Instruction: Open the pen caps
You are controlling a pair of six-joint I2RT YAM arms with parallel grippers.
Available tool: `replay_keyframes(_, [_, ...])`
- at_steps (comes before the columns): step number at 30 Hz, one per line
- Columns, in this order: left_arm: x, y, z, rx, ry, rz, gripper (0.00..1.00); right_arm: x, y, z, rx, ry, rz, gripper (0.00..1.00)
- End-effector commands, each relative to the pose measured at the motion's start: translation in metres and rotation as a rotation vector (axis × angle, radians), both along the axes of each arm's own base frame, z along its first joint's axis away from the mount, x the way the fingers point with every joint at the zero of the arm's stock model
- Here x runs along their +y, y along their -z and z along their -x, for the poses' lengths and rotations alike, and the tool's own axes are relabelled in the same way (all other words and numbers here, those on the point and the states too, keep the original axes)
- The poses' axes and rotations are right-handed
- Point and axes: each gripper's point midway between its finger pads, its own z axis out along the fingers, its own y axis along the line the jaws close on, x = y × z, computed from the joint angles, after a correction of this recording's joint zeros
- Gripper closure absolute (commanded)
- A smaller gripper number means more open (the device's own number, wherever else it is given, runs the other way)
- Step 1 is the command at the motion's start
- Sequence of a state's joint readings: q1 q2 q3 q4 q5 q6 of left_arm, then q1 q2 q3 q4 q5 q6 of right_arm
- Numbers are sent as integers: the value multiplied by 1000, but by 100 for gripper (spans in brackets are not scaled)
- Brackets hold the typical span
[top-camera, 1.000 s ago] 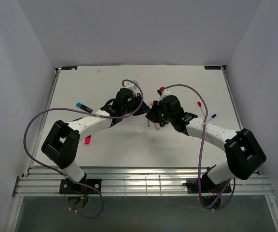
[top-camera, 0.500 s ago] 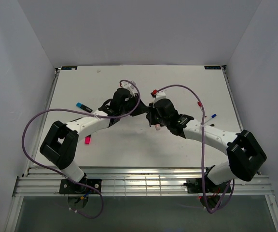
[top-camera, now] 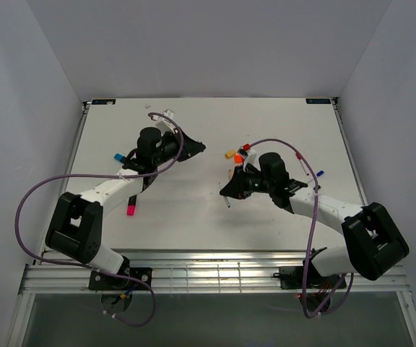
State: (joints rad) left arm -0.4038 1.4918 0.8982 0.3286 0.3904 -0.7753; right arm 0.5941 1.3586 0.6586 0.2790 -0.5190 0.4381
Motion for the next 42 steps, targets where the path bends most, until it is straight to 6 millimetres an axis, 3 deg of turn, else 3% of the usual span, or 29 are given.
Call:
replay_keyframes(1, [-12, 7, 6, 24, 75, -1, 100, -7, -6, -25, -53, 89, 54, 92])
replay_keyframes(5, [-16, 34, -5, 95, 80, -54, 100, -20, 0, -55, -58, 215, 202, 92])
replay_keyframes(7, [-17, 35, -14, 97, 71, -73, 100, -21, 6, -64, -60, 236, 238, 92])
replay_keyframes(15, [-34, 58, -44, 129, 100, -98, 100, -9, 34, -91, -12, 266, 319, 92])
replay_keyframes(19, [-42, 81, -59, 166, 111, -106, 100, -1, 49, -100, 5, 256, 353, 92])
replay_keyframes(27, [-45, 113, -74, 208, 95, -138, 100, -3, 82, -111, 57, 283, 459, 92])
replay_keyframes(33, [-47, 147, -76, 295, 87, -155, 100, -10, 94, -114, 62, 307, 521, 92])
replay_keyframes(42, [-50, 168, -81, 335, 93, -176, 100, -9, 107, -115, 92, 308, 557, 90])
